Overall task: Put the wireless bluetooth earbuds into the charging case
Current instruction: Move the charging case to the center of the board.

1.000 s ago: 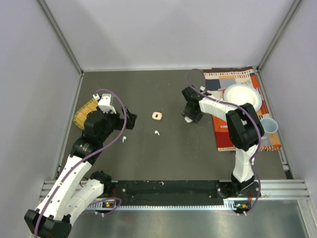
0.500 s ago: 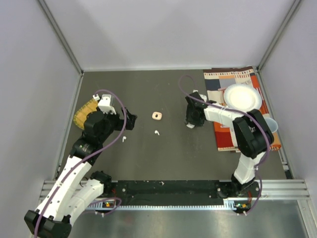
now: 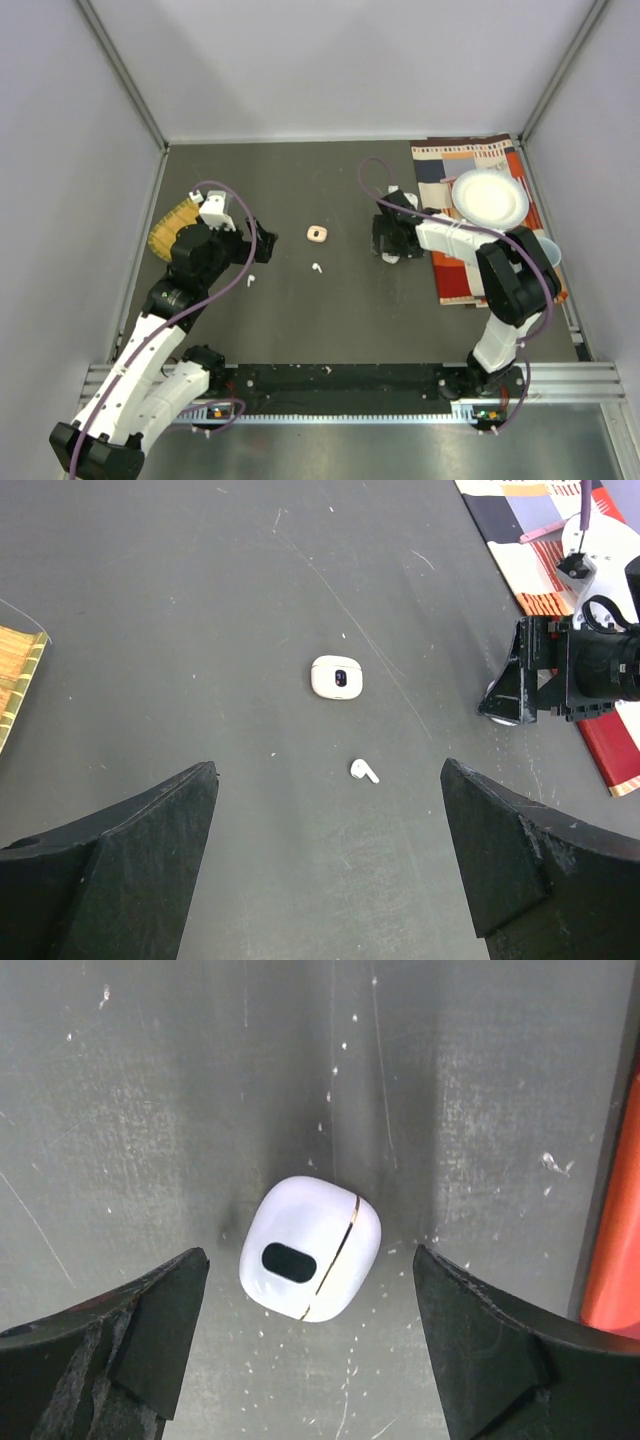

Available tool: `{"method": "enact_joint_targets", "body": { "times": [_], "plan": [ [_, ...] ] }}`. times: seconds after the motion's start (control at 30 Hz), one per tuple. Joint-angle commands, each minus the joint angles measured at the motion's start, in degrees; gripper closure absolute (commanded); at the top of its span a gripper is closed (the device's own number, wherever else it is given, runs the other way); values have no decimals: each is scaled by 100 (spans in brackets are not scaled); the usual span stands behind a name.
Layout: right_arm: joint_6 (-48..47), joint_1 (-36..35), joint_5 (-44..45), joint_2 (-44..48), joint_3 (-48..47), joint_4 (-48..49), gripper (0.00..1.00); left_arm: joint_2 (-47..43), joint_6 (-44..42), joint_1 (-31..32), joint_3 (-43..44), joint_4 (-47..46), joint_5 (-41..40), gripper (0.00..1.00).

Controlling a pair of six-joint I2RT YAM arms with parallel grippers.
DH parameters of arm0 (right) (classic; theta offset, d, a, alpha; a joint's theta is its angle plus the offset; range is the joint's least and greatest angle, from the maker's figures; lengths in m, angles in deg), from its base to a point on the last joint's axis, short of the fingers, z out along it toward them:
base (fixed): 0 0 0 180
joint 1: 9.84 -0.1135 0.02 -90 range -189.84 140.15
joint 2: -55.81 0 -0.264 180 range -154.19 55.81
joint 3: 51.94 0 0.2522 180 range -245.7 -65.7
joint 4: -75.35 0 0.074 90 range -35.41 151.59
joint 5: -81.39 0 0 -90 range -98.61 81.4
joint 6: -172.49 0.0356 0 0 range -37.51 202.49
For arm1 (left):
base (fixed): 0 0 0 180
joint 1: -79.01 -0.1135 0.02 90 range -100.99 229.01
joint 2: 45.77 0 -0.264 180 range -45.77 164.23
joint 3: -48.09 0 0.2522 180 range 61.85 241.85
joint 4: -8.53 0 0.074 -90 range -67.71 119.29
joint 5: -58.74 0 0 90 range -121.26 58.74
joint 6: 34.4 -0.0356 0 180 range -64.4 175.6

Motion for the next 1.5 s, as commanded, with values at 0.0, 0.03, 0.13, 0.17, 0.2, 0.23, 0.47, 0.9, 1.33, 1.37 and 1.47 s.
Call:
{"method": "enact_joint_targets", "body": {
  "times": [0.0,0.03,0.13,0.17,0.2,0.23,0.47,0.9,1.33,1.37,1.47],
  "plan": [
    [1001,-363,846,543,-1,14,16,-3,22,-26,1,-267,90,2],
    [1160,-477,1101,778,25,-4,16,-3,22,-26,1,-258,99,2],
    [1547,-978,2190,1166,-53,-135,15,-38,-5,-26,10,-241,55,2],
    [1583,-1084,2663,1359,-71,-153,15,-38,-5,-26,1,-232,47,2],
    [1671,-1233,2851,1431,-89,-153,14,-47,-5,-26,-8,-232,29,2],
    [1732,-1252,2931,1475,-71,-144,6,-39,-5,-26,-8,-249,46,2],
    [2040,-1094,2335,966,-379,-751,1,-21,30,-26,1,-276,108,2],
    [2481,-655,1209,113,-502,-698,26,-82,-31,-17,-25,-197,-6,2],
    [1804,-329,655,-1,-124,-56,43,23,-31,-26,-34,-241,38,2],
    [1777,-329,664,-10,-107,-56,42,6,-31,-26,-34,-241,38,2],
    [1672,-303,699,-37,-89,-56,41,-21,-22,-26,-52,-249,29,2]
  ]
}}
